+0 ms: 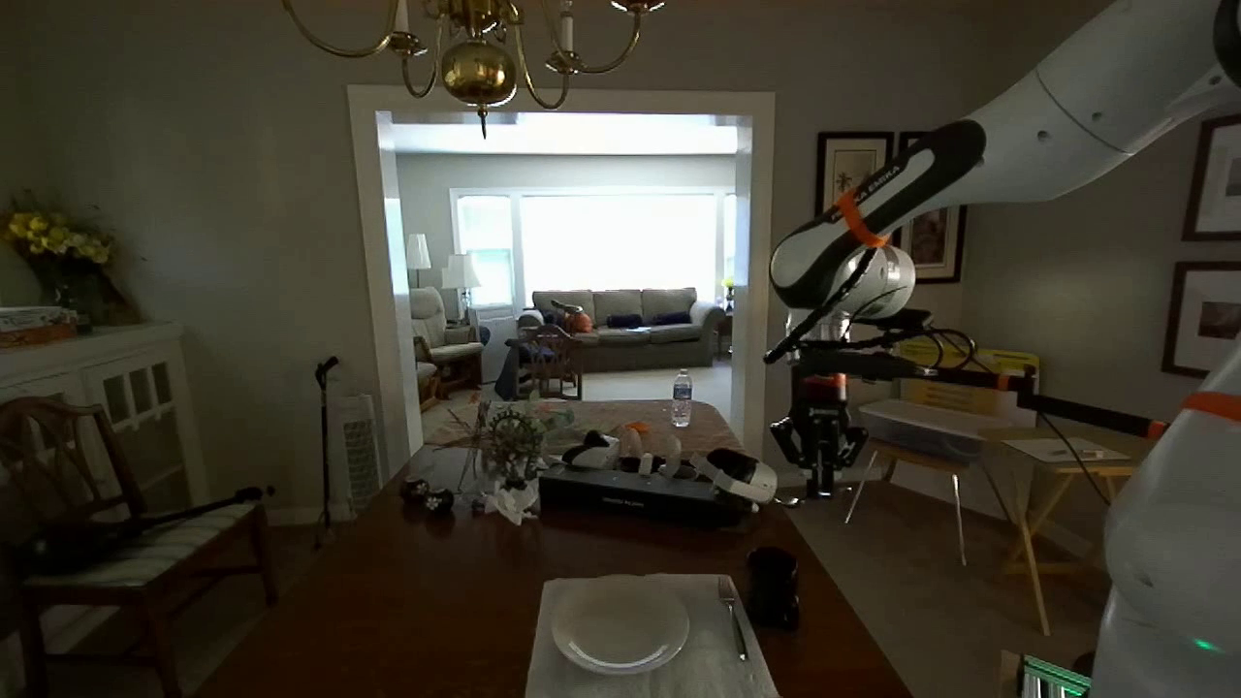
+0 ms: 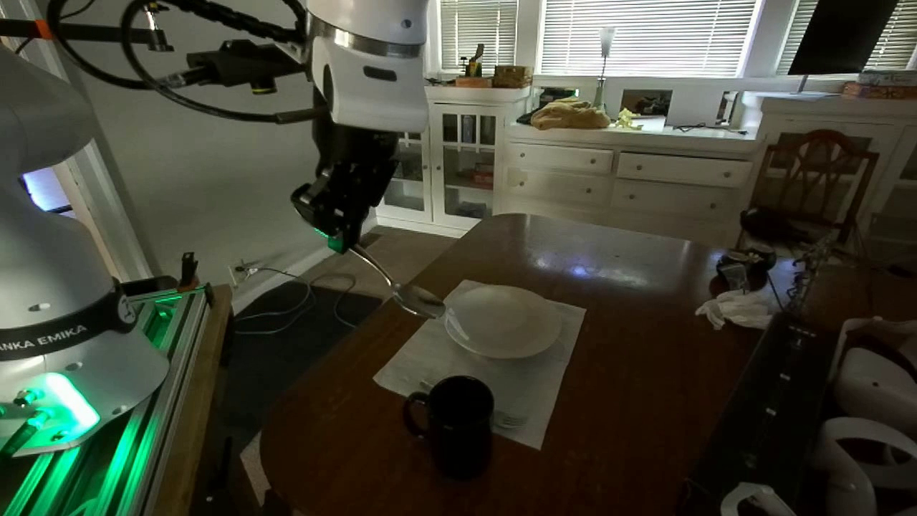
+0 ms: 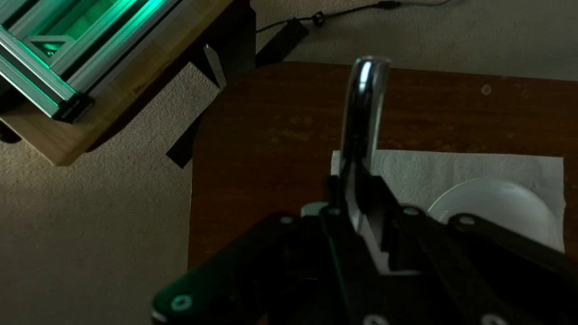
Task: Put the spoon in the cup
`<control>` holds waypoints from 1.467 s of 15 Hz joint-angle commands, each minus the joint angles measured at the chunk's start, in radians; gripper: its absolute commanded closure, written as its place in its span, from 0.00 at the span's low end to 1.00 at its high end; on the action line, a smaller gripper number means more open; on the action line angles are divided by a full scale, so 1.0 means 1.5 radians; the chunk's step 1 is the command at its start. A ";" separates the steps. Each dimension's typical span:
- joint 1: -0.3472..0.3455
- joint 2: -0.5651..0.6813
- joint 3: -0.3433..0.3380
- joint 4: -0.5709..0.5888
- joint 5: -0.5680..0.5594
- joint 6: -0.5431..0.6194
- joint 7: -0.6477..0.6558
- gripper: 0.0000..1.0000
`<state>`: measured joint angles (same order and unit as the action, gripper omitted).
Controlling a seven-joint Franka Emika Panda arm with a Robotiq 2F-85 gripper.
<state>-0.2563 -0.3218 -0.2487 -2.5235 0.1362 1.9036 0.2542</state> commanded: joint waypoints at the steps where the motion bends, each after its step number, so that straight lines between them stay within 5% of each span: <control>1: -0.010 0.068 -0.021 0.037 0.046 -0.037 -0.032 0.95; 21: -0.047 0.327 -0.036 0.160 0.221 0.013 -0.176 0.95; 22: -0.041 0.320 -0.037 0.148 0.191 0.004 -0.157 0.81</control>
<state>-0.3134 0.1587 -0.3084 -2.3027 0.4254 1.9122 0.0170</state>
